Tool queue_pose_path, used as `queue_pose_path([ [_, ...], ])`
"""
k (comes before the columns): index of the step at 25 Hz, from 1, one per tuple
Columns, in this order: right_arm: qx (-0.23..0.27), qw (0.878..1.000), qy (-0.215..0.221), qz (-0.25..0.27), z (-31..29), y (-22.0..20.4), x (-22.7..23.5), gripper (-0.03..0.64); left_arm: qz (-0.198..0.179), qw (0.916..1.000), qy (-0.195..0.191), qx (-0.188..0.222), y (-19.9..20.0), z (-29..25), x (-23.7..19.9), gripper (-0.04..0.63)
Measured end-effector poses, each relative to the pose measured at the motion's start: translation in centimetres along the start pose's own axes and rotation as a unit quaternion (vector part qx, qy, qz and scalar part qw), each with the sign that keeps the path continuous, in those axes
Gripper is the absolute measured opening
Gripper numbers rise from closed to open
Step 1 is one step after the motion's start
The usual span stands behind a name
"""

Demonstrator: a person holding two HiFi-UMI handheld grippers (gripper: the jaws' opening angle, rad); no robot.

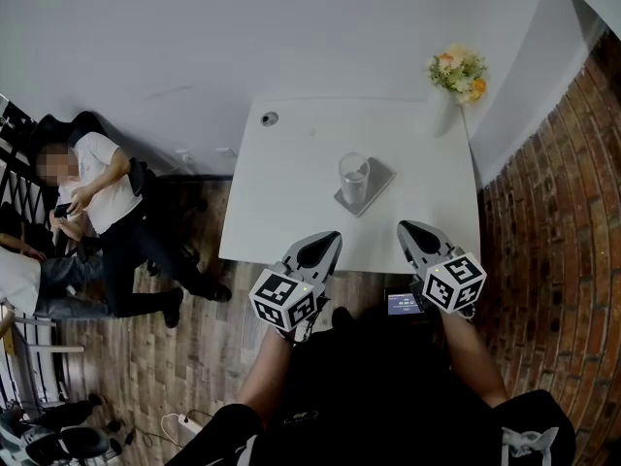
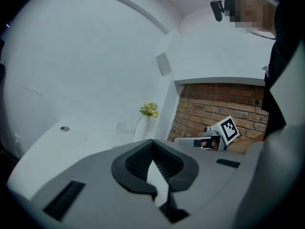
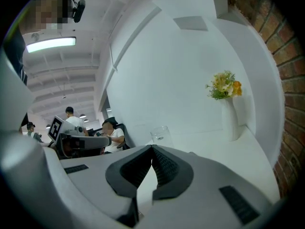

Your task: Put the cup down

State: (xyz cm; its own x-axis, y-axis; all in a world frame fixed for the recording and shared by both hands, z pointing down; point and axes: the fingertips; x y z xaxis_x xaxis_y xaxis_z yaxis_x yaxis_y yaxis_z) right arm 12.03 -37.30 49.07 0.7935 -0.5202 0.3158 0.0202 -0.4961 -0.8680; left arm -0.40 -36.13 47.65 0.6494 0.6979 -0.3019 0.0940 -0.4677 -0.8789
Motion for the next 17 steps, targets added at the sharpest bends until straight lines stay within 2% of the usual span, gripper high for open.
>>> queue_pose_path([
  [17, -0.011, 1.0, 0.004, 0.006, -0.79, -0.54, 0.33, 0.014, 0.011, 0.9999, -0.008, -0.005, -0.21, -0.49, -0.26, 0.008],
])
Point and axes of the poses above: the fingertips, and each gripper's own axes: z backward along the fingers, x to its right, y out of its top, and after that the axes turned 10 degrees about -x, right-handed
